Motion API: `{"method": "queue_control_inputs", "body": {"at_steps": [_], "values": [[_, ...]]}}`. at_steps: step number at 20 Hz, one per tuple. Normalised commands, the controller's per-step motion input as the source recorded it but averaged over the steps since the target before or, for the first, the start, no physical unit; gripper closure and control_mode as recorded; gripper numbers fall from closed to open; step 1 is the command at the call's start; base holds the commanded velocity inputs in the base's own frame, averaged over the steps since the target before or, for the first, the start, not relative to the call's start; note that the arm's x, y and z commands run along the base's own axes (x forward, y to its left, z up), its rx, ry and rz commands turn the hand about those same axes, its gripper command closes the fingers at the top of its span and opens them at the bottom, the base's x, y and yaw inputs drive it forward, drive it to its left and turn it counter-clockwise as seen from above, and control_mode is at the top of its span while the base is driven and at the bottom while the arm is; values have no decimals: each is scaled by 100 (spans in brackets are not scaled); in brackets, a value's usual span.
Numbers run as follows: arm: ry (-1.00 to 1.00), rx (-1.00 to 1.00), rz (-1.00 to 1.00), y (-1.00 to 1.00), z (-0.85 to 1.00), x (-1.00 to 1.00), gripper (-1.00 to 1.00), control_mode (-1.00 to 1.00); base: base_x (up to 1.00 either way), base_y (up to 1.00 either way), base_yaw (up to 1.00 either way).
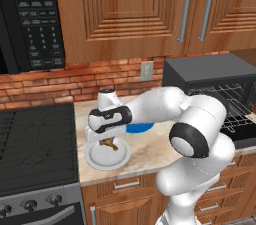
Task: Open the toaster oven door. Place the bread on the top rack in the toaster oven and place the chicken drumstick on the bottom rack.
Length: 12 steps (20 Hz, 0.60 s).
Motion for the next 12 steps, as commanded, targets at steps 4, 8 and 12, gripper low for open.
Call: {"method": "queue_control_inputs", "body": {"at_steps": [4, 8, 12], "values": [[-14, 6, 0, -37, 36, -40, 100, -100, 0, 0, 0], [-10, 7, -8, -41, 32, -27, 100, -100, 0, 0, 0], [0, 9, -16, -41, 37, -15, 100, -100, 0, 0, 0]]}}
